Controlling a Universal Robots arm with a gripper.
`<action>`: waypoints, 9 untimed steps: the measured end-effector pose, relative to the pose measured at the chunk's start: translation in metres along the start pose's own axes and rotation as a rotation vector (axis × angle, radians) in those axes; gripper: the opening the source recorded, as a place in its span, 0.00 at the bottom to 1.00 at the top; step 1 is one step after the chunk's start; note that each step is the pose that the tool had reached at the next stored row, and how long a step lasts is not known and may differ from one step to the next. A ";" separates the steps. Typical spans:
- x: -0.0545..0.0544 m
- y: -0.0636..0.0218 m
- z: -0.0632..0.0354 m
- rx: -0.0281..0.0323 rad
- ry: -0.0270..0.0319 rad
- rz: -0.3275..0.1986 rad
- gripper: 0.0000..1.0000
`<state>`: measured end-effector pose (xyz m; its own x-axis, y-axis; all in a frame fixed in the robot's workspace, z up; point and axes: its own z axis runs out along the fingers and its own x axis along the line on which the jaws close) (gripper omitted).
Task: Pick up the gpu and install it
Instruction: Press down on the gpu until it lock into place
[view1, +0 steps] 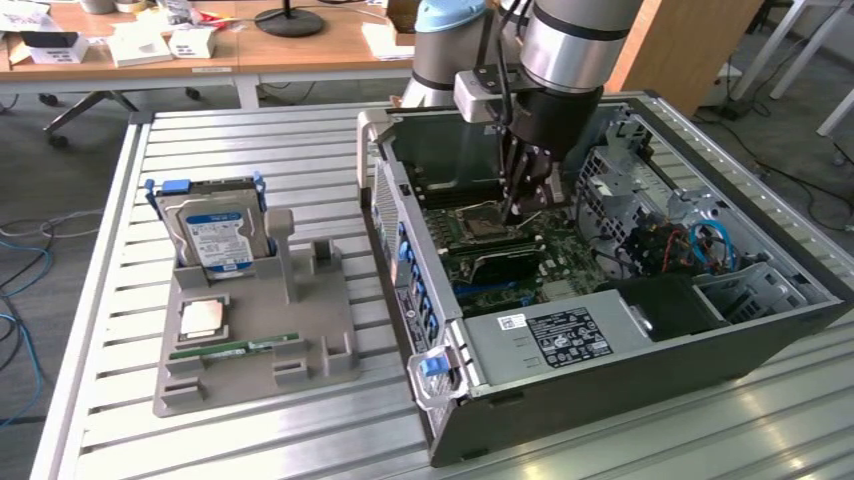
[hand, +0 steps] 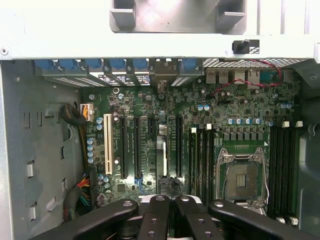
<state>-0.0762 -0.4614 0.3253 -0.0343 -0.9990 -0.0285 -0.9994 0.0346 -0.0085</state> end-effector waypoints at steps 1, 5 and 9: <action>0.000 0.0000 0.0000 0.0000 0.0000 0.000 0.11; 0.000 0.0000 0.0000 0.0000 0.0000 0.000 0.11; 0.000 0.0000 0.0000 0.0000 0.0000 0.000 0.11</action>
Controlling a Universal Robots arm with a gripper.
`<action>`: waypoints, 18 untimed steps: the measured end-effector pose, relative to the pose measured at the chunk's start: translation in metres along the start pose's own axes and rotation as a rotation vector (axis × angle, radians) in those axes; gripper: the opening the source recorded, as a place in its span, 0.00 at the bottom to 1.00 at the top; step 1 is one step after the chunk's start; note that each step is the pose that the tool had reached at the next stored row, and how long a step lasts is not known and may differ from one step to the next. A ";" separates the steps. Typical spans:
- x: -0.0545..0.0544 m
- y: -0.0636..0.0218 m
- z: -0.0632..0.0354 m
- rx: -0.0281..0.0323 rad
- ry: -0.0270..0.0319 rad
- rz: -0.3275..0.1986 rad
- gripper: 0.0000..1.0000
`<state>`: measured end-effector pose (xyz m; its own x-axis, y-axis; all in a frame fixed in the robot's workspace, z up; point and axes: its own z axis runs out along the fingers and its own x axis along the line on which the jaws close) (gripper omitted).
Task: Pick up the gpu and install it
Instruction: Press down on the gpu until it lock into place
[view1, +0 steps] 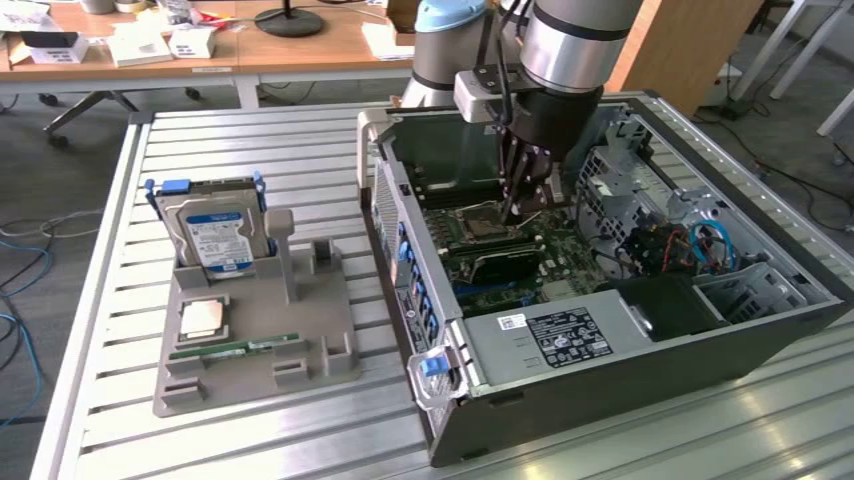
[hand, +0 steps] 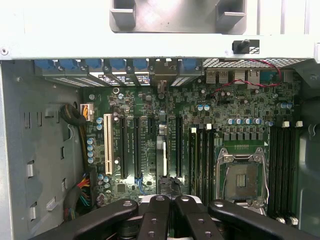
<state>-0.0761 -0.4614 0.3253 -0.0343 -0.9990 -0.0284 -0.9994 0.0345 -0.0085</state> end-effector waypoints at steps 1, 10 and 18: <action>0.000 0.0000 0.0000 0.0000 0.0000 0.000 0.11; 0.000 0.0106 0.0042 0.0009 0.0033 0.000 0.11; 0.001 0.0119 0.0183 0.0016 0.0051 0.000 0.11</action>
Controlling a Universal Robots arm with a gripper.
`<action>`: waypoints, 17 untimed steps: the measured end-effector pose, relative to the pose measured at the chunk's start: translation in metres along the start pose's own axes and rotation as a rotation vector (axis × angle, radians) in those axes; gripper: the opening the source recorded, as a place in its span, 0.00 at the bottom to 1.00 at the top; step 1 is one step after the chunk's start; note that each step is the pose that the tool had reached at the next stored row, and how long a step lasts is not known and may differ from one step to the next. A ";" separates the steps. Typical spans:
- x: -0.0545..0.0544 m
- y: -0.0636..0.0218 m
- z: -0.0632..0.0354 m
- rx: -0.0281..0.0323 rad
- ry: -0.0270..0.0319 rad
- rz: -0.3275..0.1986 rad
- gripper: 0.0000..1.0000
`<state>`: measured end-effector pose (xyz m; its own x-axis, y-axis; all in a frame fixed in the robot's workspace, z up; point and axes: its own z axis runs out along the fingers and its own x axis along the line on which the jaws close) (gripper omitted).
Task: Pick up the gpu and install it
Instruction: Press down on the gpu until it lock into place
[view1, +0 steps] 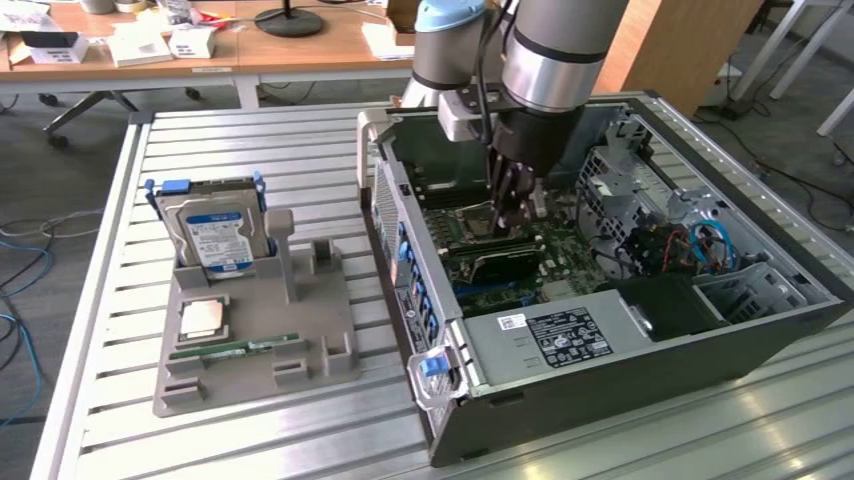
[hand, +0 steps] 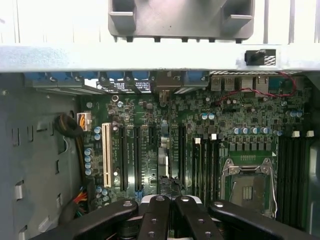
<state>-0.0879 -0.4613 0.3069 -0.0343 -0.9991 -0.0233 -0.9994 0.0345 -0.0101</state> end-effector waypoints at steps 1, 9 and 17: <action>0.000 0.0000 0.0018 0.0001 0.0000 0.000 0.11; 0.000 0.0001 0.0102 0.0000 0.0004 0.000 0.11; 0.000 0.0002 0.0193 0.0001 0.0002 0.000 0.11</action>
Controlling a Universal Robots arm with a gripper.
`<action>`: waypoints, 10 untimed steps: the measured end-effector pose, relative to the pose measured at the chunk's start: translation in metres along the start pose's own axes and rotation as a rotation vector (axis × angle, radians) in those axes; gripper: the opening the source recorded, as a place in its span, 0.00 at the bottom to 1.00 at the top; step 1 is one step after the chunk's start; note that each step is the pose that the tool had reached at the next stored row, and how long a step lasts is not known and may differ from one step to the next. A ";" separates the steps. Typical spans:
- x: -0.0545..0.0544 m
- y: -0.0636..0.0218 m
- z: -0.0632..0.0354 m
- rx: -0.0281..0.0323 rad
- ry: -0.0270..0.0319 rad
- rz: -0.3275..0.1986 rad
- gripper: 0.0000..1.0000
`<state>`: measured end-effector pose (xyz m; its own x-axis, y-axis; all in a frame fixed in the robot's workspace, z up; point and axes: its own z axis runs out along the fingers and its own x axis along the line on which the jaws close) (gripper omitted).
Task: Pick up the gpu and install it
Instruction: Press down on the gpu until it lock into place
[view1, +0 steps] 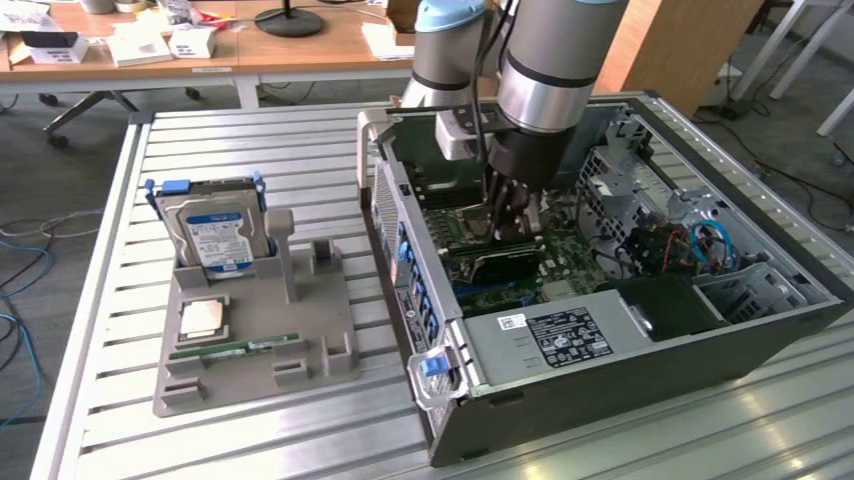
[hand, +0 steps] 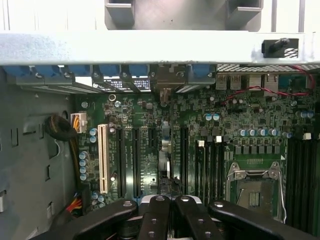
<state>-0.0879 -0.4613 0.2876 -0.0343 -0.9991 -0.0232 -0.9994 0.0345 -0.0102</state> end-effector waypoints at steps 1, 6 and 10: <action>0.000 0.0000 0.0015 0.0000 -0.0001 0.000 0.11; 0.000 0.0001 0.0018 -0.0001 0.0001 0.000 0.11; -0.003 0.0002 0.0023 0.0004 0.0000 0.000 0.11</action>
<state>-0.0880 -0.4581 0.2853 -0.0343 -0.9991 -0.0231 -0.9993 0.0346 -0.0106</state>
